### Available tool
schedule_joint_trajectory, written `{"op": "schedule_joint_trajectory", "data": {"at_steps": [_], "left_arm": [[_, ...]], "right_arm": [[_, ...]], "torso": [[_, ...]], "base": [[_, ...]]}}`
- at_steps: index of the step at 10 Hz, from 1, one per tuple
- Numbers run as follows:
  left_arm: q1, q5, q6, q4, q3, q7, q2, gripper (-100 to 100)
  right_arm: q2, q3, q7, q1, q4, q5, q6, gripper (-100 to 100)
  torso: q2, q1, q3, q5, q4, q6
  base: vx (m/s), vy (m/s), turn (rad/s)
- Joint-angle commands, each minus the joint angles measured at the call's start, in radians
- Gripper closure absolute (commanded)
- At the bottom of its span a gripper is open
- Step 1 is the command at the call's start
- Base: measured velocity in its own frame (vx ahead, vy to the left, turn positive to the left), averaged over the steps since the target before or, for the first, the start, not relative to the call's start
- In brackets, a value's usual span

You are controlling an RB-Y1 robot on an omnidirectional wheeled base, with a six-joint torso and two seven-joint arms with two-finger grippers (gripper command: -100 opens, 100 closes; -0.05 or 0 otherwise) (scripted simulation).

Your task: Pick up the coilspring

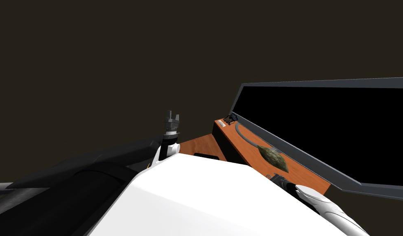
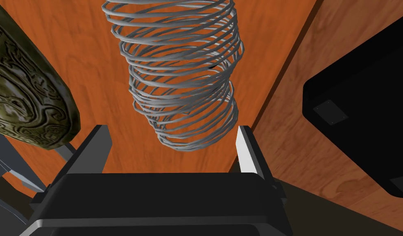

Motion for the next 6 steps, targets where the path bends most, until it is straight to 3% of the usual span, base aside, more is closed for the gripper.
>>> {"op": "schedule_joint_trajectory", "data": {"at_steps": [1, 2, 6], "left_arm": [[0.000, 0.000, 0.000, 0.000, 0.000, 0.000, 0.000, 0], [0.000, 0.000, 0.000, 0.000, 0.000, 0.000, 0.000, 0], [0.000, 0.000, 0.000, 0.000, 0.000, 0.000, 0.000, 0]], "right_arm": [[0.000, 0.000, 0.000, 0.000, 0.000, 0.000, 0.000, -100], [0.001, -0.001, 0.004, -0.002, 0.003, 0.001, -0.002, 100], [0.002, -0.001, 0.002, -0.001, 0.003, 0.000, -0.002, 100]], "torso": [[0.000, 0.000, 0.000, 0.000, 0.000, 0.000], [0.000, 0.001, 0.000, 0.000, 0.000, 0.000], [-0.001, 0.001, -0.001, 0.001, 0.000, 0.000]], "base": [[-0.010, -0.010, 0.005], [0.000, 0.000, 0.000], [0.000, 0.000, 0.000]]}}
